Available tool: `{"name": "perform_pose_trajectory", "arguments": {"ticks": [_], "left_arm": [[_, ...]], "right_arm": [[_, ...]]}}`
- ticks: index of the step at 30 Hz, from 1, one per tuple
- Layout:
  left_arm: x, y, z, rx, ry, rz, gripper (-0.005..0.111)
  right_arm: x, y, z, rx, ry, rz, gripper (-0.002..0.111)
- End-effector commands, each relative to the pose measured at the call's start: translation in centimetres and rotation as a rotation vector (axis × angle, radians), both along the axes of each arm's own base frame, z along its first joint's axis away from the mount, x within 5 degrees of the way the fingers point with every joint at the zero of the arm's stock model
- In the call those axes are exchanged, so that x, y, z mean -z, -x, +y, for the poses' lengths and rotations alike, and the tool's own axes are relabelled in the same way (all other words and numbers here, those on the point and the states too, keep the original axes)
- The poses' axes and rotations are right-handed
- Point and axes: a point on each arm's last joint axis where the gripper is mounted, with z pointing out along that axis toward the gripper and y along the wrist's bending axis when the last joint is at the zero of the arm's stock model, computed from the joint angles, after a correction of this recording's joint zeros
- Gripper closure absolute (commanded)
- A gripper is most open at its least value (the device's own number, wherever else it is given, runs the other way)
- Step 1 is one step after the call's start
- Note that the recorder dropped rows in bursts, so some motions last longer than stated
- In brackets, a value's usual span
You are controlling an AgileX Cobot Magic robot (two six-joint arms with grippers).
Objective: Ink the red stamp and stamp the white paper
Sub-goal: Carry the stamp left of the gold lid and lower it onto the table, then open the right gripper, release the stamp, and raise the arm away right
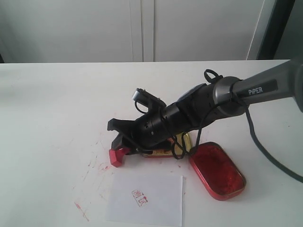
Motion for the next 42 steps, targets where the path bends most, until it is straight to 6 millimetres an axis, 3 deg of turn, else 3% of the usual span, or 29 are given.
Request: {"name": "perform_pose_trajectory", "arguments": {"ticks": [1, 10, 25, 31, 42], "left_arm": [[0.1, 0.0, 0.0, -0.002, 0.01, -0.001, 0.107], [0.1, 0.0, 0.0, -0.002, 0.01, -0.001, 0.107], [0.1, 0.0, 0.0, -0.002, 0.01, -0.001, 0.107], [0.1, 0.0, 0.0, -0.002, 0.01, -0.001, 0.107], [0.1, 0.0, 0.0, -0.002, 0.01, -0.001, 0.107]], "right_arm": [[-1.3, -0.7, -0.5, 0.034, 0.025, -0.079, 0.068], [-1.9, -1.5, -1.1, 0.093, 0.079, -0.166, 0.068], [-2.5, -1.1, -0.9, 0.059, 0.053, -0.153, 0.072], [-4.9, -0.6, -0.9, 0.018, 0.018, -0.189, 0.085], [-9.7, 1.3, -2.1, -0.143, 0.087, -0.308, 0.099]]}}
